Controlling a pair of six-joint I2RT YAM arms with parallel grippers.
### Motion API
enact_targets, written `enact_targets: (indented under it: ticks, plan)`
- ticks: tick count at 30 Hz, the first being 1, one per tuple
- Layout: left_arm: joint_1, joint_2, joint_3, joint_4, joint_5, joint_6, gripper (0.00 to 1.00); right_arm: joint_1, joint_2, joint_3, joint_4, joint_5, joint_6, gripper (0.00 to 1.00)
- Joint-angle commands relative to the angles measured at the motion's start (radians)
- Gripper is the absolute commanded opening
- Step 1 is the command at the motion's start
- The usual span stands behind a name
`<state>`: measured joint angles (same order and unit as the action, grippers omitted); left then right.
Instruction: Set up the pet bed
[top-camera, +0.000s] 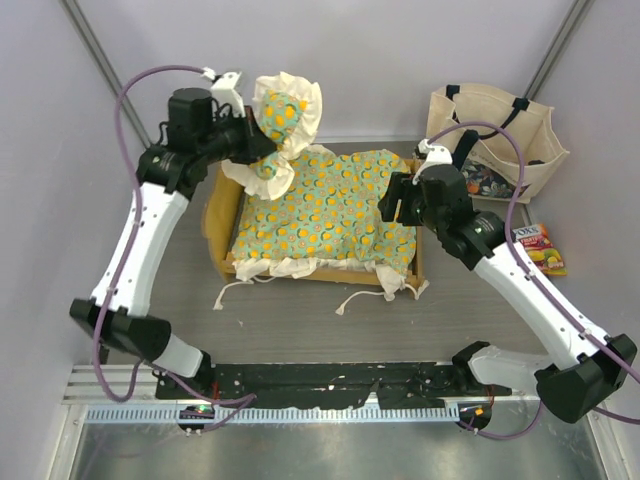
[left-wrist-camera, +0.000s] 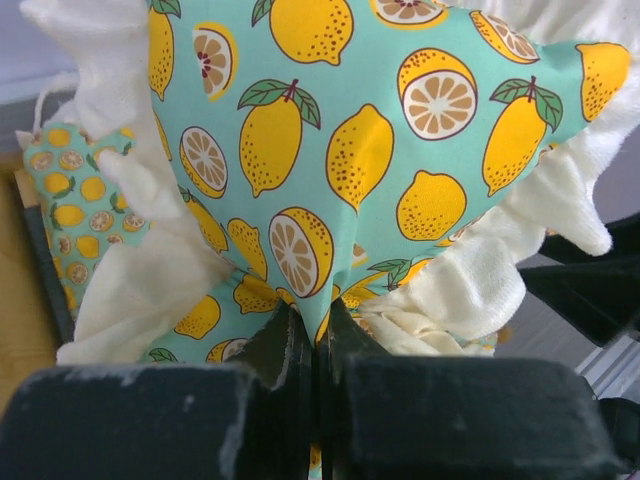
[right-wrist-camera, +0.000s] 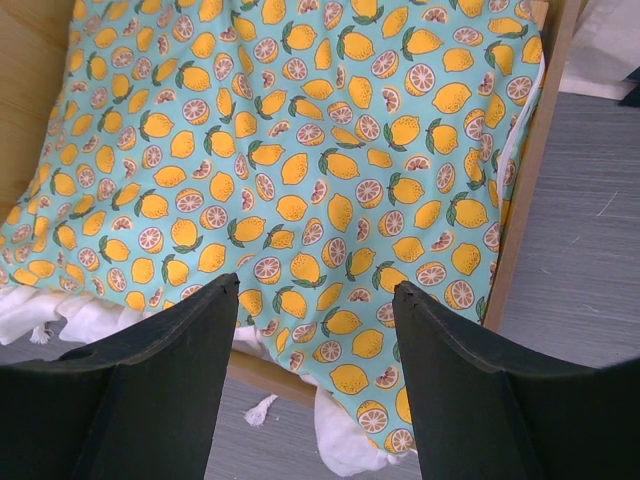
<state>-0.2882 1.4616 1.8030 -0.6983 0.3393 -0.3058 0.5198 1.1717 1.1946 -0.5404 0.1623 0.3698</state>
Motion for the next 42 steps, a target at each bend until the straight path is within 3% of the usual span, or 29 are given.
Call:
enact_targets:
  ticks: [1,9,12,22,27,32,34,36,37,41,42]
  plan:
    - [-0.016,0.126,0.049,-0.099,-0.078,0.002,0.00,0.002,-0.058,0.013,0.016,0.031,0.018,0.68]
    - [-0.025,0.272,-0.001,-0.078,-0.146,-0.177,0.00,0.002,-0.049,0.007,0.011,0.026,0.029,0.68]
    - [-0.034,0.293,-0.021,-0.076,-0.239,-0.229,0.00,0.002,-0.037,0.008,0.014,0.011,0.029,0.68]
    - [-0.080,0.342,-0.048,-0.173,-0.473,-0.272,0.00,0.002,-0.024,0.005,0.016,0.014,0.027,0.68]
    - [-0.091,0.342,-0.091,-0.196,-0.483,-0.282,0.01,0.000,-0.023,0.007,0.016,0.013,0.024,0.68]
    - [-0.094,0.335,-0.134,-0.191,-0.507,-0.271,0.19,0.002,-0.020,0.002,0.017,0.013,0.021,0.68]
    - [-0.095,0.324,-0.133,-0.190,-0.481,-0.268,0.33,0.000,-0.015,0.003,0.016,0.013,0.015,0.68]
    - [-0.094,0.309,-0.126,-0.187,-0.468,-0.265,0.39,0.000,-0.014,0.000,0.013,0.037,0.011,0.68]
    - [-0.097,0.290,-0.120,-0.187,-0.465,-0.262,0.48,0.000,-0.011,0.002,0.011,0.040,0.006,0.68]
    - [-0.100,0.223,-0.102,-0.184,-0.442,-0.254,0.55,0.000,0.000,0.007,0.011,0.040,0.012,0.68]
    - [-0.101,0.209,-0.099,-0.184,-0.438,-0.251,0.66,-0.001,0.003,0.007,0.013,0.030,0.015,0.68]
